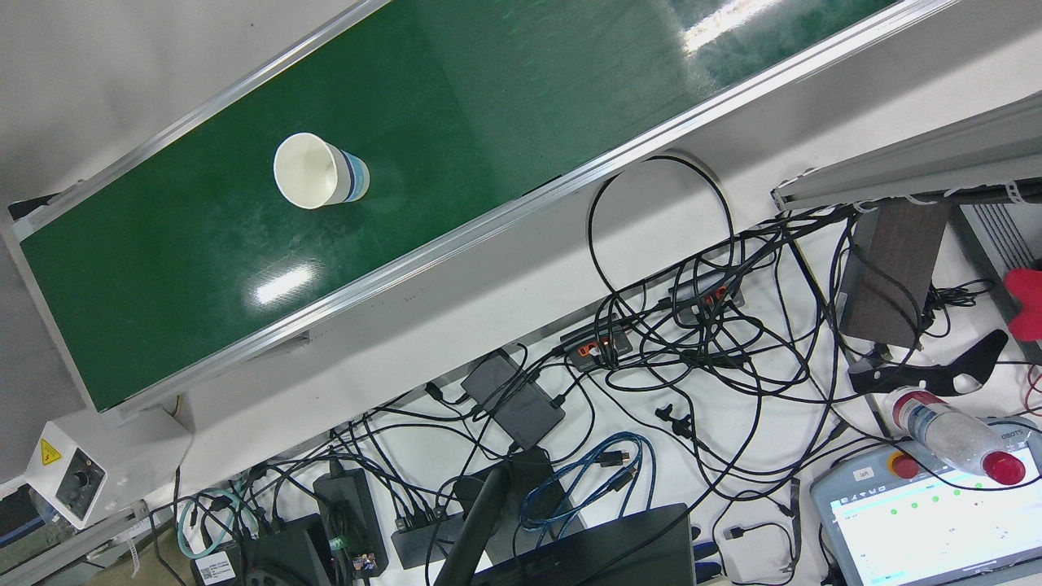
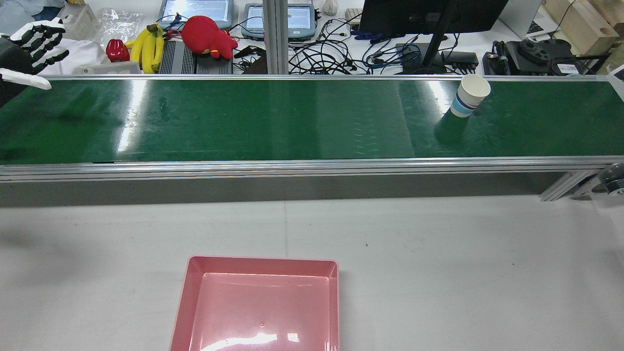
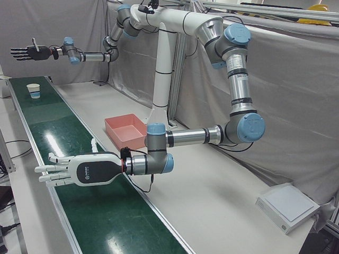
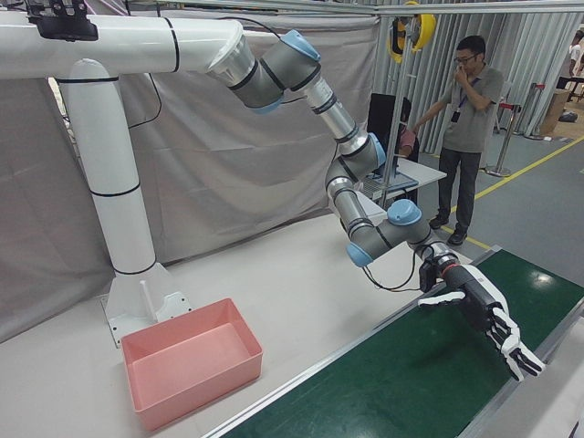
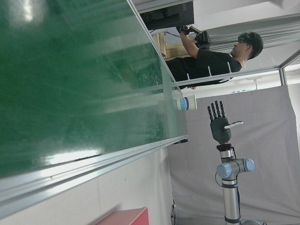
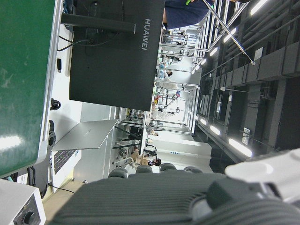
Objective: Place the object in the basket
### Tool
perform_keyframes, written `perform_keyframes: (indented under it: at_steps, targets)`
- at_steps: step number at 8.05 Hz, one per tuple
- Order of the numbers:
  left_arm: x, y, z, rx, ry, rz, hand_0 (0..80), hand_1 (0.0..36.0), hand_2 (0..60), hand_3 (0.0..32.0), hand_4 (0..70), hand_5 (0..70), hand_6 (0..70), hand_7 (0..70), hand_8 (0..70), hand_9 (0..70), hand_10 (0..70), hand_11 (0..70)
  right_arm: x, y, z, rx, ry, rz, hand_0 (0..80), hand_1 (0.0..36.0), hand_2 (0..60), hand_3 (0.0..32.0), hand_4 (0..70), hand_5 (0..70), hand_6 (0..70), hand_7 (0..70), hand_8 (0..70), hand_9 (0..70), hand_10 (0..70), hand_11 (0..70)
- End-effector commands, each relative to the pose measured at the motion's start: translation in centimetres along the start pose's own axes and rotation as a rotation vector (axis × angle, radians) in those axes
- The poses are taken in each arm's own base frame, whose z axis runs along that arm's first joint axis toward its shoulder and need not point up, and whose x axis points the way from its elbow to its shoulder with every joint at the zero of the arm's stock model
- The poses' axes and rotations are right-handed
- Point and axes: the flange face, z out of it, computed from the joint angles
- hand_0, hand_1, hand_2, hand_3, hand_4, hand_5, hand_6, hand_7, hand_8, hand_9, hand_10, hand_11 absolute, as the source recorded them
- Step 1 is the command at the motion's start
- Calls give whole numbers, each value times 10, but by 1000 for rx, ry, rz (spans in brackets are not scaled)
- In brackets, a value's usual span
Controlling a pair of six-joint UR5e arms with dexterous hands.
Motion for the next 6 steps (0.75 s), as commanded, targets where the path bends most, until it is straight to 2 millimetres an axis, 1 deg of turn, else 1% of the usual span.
perform_keyframes:
  at_steps: [1,5,6]
  targets:
    - [6,0,-1,-4,9,-17,556,146,0,78,0,372,14,13,11,0,36,73,0,0,0,0,0,-1,0,0,0,0,0,0,0,0,0,0,0,0]
    - [2,1,-1,-2,4,-16,556,146,0,78,0,372,14,13,11,0,36,73,0,0,0,0,0,-1,0,0,0,0,0,0,0,0,0,0,0,0]
    - [3,0,-2,-2,4,-15,550,144,0,74,0,393,17,20,22,10,43,83,0,0,0,0,0,-1,0,0,0,0,0,0,0,0,0,0,0,0]
